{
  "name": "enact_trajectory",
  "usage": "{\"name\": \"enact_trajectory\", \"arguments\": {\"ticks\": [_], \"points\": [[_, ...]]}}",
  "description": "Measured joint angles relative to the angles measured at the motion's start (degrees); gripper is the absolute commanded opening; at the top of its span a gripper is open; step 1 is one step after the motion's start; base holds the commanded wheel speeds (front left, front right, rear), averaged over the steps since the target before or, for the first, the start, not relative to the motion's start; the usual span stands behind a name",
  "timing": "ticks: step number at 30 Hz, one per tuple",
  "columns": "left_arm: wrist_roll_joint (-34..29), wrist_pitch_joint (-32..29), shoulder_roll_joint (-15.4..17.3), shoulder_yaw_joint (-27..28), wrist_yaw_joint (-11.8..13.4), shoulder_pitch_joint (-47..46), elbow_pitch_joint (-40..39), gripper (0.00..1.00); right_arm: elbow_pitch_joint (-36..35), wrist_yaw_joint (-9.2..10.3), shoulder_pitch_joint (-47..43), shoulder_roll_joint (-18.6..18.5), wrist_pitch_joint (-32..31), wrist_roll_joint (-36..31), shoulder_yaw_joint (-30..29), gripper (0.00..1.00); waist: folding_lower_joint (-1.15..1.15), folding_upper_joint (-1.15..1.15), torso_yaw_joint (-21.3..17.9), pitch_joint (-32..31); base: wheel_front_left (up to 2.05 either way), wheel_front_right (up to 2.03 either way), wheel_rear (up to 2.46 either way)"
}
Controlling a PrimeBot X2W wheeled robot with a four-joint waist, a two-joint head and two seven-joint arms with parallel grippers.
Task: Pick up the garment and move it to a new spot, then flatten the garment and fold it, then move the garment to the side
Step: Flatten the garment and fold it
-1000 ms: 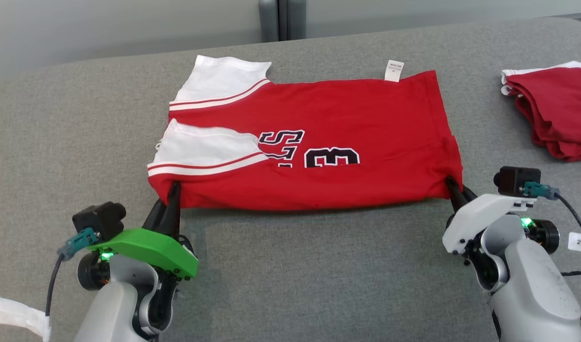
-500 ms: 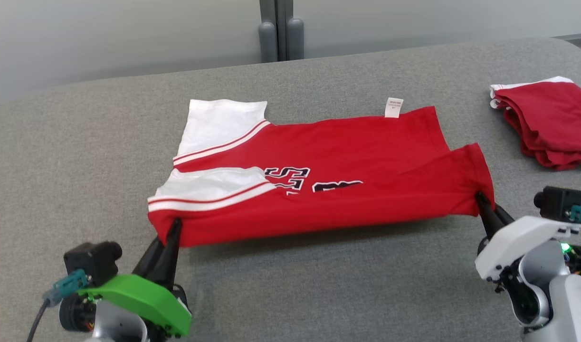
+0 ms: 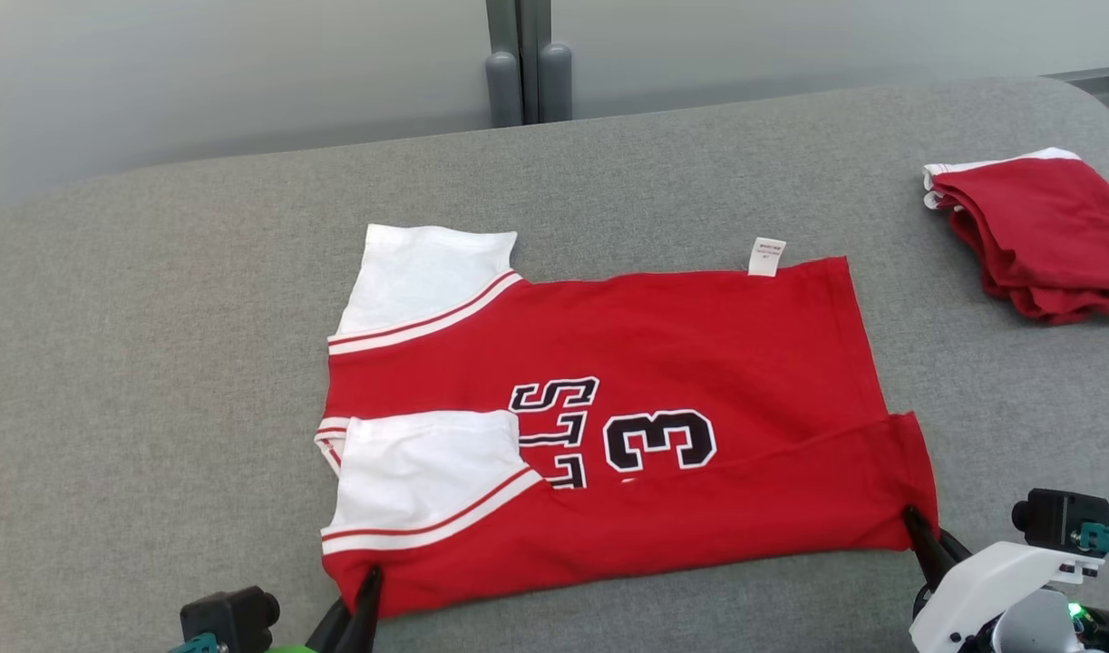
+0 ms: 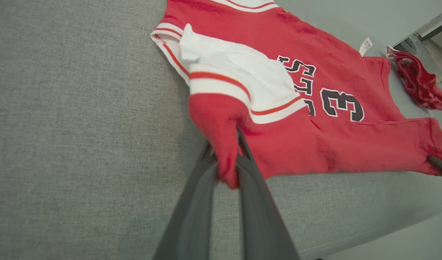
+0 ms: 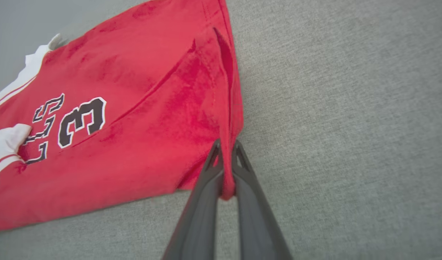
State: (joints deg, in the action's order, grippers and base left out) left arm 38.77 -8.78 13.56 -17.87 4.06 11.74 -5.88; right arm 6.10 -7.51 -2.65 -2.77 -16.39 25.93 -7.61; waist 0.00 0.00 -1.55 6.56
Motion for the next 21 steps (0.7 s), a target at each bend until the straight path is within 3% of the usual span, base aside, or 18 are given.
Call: {"name": "enact_trajectory", "arguments": {"ticks": [1, 2, 3, 4, 5, 14, 21], "points": [[-0.25, 0.02, 0.16, -0.07, 0.01, 0.00, 0.64, 0.00, 0.65, 0.00, 0.00, 0.00, 0.31, -0.14, -0.13, 0.31, 0.00, 0.00, -0.03, 0.04, 0.00, 0.00, 0.00], [-0.69, 0.10, 0.49, -0.10, 0.04, -0.02, 1.24, 0.24, 1.34, 0.00, 0.00, -0.01, 0.43, -0.38, -0.27, 0.55, 0.00, 0.00, -0.06, 0.07, 0.00, 0.00, 0.00], [-0.78, 0.30, 0.69, -0.08, 0.04, -0.03, 1.75, 0.47, 1.98, 0.00, 0.01, 0.01, 0.73, -0.55, -0.43, 1.00, 0.00, 0.00, -0.08, 0.13, 0.00, 0.00, 0.00], [-0.78, 0.29, 0.73, -0.07, 0.04, -0.03, 2.11, 0.96, 2.41, 0.00, 0.02, 0.02, 0.85, -0.73, -0.54, 1.00, 0.00, 0.00, -0.10, 0.17, 0.00, 0.00, 0.00], [-0.77, 0.29, 0.75, -0.12, 0.04, -0.03, 2.40, 1.00, 2.83, 0.00, 0.02, 0.01, 1.08, -0.88, -0.78, 1.00, 0.00, 0.00, -0.11, 0.20, 0.00, 0.00, 0.00], [-2.48, 0.67, 4.00, 1.42, -0.02, -1.94, 0.46, 1.00, 1.93, 0.00, 0.26, -0.02, 2.57, -3.86, -2.56, 1.00, 0.00, 0.00, -0.19, 0.48, 0.00, 0.00, 0.00], [-6.14, -2.37, 9.92, 2.80, -2.66, -15.52, -2.34, 1.00, -2.40, 0.00, 7.31, -0.03, 1.46, -6.53, -2.29, 1.00, 0.00, 0.00, -0.94, 2.07, 0.00, 0.00, 0.00]]}}
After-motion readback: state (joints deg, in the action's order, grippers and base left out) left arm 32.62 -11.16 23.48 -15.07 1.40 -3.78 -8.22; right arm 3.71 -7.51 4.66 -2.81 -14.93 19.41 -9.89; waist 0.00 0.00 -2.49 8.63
